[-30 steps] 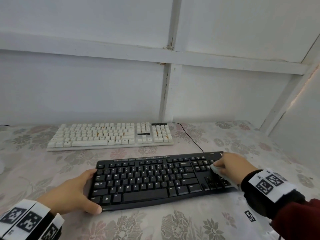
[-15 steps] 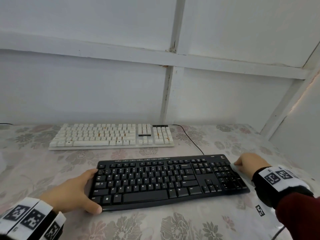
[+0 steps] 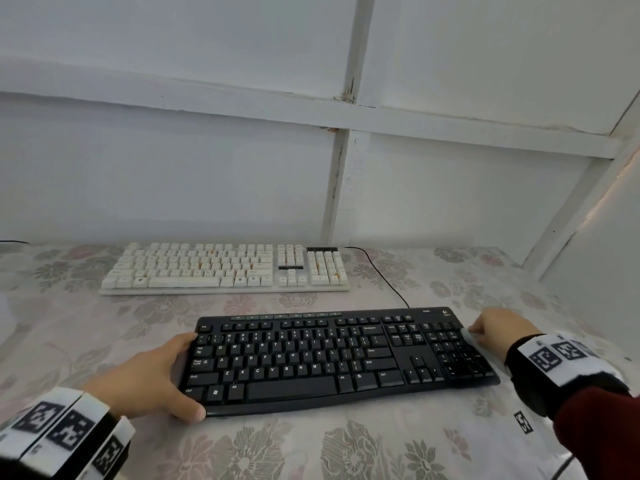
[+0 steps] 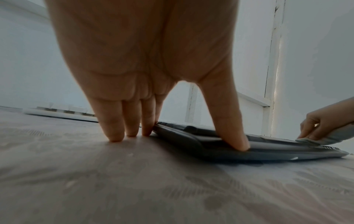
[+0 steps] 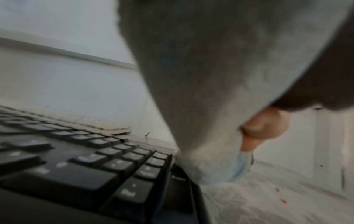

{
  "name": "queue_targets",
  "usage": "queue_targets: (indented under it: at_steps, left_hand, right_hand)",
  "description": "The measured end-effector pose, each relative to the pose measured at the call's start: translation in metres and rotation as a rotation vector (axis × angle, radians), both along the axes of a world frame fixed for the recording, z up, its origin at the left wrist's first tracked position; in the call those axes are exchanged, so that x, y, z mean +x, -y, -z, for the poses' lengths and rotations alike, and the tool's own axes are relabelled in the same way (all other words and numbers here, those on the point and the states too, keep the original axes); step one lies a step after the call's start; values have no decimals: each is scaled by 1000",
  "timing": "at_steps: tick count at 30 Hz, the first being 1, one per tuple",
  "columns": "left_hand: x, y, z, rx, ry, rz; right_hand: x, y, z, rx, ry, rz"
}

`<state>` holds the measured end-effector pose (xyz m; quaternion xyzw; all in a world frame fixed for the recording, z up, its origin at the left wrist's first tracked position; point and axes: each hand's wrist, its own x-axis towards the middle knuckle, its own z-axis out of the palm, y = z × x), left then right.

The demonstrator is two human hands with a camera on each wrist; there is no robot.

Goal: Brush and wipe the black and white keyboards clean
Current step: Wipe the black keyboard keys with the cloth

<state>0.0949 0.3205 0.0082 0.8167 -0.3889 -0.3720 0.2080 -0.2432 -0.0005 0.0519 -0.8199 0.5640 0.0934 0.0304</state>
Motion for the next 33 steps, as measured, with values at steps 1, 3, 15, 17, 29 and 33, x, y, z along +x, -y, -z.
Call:
queue_targets:
  at_steps: [1, 3, 15, 17, 29, 33]
  left_hand:
    - [0, 0, 0, 7, 1, -6]
    - [0, 0, -1, 11, 5, -6]
    - [-4, 2, -8, 47, 85, -27]
    - [-5, 3, -9, 66, 109, -23]
    - [-7, 1, -12, 45, 101, -5]
    - [-6, -1, -11, 27, 61, -8]
  right_hand:
    - [0, 1, -1, -2, 12, -1]
    - [13, -12, -8, 6, 64, -58]
    - [223, -199, -1, 293, 248, -895]
    - [240, -217, 4, 322, 235, -888]
    - [216, -209, 5, 257, 147, -887]
    - [199, -190, 13, 201, 171, -850]
